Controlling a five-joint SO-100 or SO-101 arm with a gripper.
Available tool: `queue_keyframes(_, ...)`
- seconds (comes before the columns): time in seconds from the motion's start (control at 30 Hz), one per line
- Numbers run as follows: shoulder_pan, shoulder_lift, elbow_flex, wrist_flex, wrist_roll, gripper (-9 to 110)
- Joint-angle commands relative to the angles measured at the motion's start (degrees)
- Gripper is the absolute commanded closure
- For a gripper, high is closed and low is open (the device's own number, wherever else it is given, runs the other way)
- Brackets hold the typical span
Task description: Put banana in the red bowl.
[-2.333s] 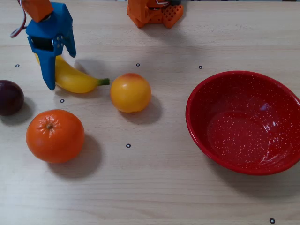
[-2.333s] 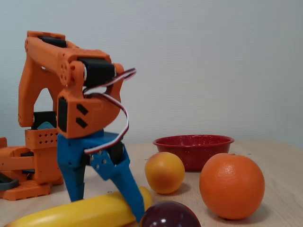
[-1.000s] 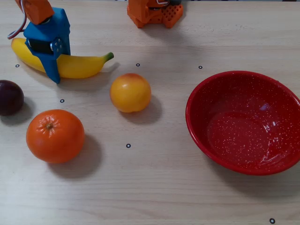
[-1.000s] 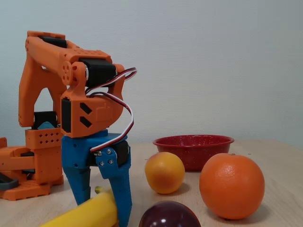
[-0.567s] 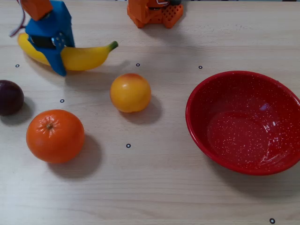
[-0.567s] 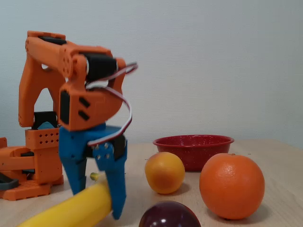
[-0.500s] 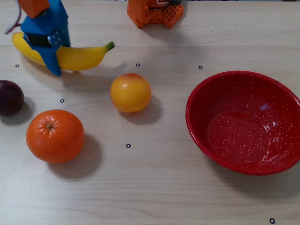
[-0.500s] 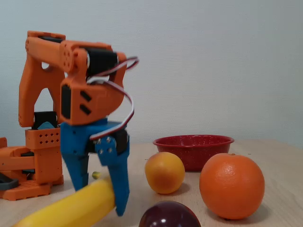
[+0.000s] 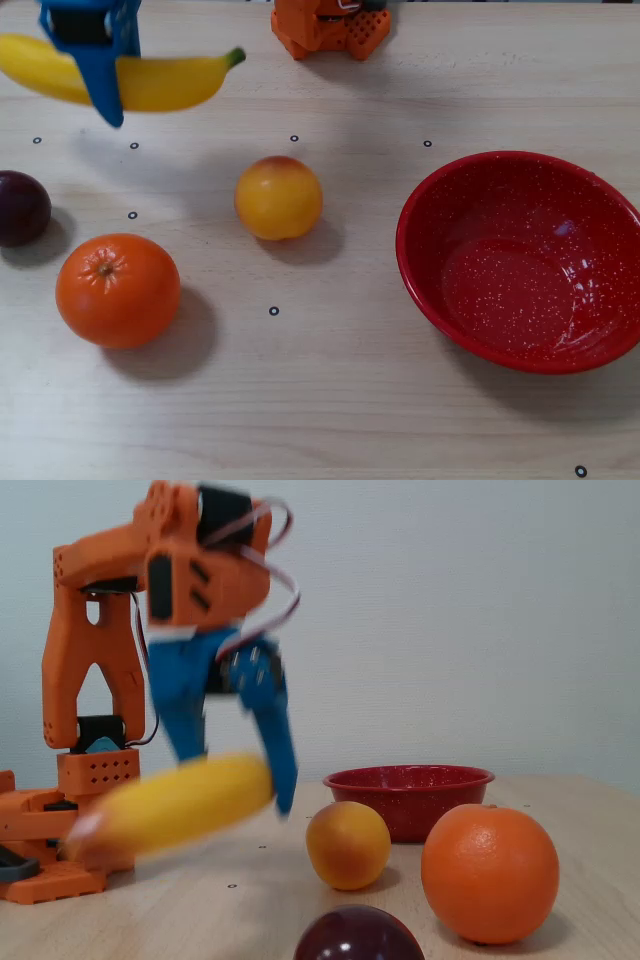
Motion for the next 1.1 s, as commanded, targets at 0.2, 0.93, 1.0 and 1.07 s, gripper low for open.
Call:
queue_keyframes(0.2, -8.09, 12.92, -8.79, 0.97, -1.14, 102)
queue_keyframes(0.93, -38.41, 15.82, -12.92, -0.97, -0.88, 102)
queue_keyframes(1.0, -41.57, 14.59, -14.77, -0.09, -0.88, 102)
queue_keyframes(1.07, -44.91, 13.27, -16.7, 0.35, -0.62, 102)
